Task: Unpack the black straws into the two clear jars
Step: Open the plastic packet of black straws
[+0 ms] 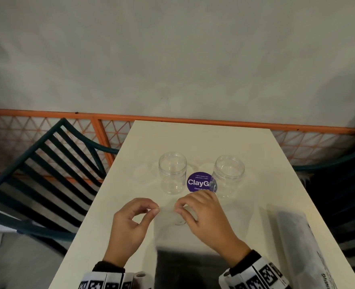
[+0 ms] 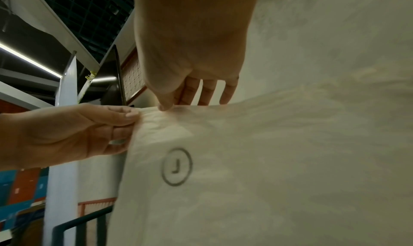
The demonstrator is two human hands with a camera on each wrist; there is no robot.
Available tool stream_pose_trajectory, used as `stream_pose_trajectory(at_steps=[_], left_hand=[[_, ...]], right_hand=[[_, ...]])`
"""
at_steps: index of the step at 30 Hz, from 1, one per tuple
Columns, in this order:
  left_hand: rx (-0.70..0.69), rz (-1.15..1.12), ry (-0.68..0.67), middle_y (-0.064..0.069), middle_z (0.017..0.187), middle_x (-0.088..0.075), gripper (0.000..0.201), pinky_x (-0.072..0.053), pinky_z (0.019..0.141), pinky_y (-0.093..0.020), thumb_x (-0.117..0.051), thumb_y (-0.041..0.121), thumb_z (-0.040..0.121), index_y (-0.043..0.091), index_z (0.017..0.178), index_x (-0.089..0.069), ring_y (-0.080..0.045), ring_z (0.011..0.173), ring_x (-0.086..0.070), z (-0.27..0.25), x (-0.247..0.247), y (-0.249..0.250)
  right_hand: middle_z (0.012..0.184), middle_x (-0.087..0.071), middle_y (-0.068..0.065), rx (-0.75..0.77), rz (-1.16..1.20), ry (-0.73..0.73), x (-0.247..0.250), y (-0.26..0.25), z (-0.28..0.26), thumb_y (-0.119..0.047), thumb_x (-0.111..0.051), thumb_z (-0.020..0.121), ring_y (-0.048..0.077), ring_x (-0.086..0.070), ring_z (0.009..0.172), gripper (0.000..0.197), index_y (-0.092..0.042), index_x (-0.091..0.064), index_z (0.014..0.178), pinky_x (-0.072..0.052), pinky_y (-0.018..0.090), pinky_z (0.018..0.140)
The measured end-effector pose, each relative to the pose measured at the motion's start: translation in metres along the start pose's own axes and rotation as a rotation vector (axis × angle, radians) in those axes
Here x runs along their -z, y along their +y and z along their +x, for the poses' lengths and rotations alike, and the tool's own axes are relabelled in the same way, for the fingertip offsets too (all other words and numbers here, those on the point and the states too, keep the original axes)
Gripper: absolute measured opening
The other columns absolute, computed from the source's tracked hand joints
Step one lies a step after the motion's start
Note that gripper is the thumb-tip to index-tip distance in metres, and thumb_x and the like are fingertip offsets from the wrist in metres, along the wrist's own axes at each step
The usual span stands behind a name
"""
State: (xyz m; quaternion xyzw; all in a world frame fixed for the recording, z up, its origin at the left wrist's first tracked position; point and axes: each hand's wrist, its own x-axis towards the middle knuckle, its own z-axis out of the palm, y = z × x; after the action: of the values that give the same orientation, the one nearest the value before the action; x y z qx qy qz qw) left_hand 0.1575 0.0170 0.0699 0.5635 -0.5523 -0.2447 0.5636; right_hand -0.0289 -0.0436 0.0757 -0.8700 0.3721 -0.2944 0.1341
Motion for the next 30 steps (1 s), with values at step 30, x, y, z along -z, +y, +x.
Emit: stream_pose_trajectory(at_steps=[30], left_hand=[[-0.148,0.532,-0.423,0.03,0.116,-0.043,0.036,-0.011,0.095,-0.023,-0.035,0.055,0.078,0.041,0.092,-0.065,0.014,0.113,-0.028,0.026,-0.055,0.023]], right_hand=[[0.077,-0.065,-0.016,-0.31,0.228,0.093,0.057,0.053,-0.04,-0.01,-0.068,0.081,0.003,-0.061,0.082,0.02,-0.029,-0.062,0.081,-0.041,0.001,0.057]])
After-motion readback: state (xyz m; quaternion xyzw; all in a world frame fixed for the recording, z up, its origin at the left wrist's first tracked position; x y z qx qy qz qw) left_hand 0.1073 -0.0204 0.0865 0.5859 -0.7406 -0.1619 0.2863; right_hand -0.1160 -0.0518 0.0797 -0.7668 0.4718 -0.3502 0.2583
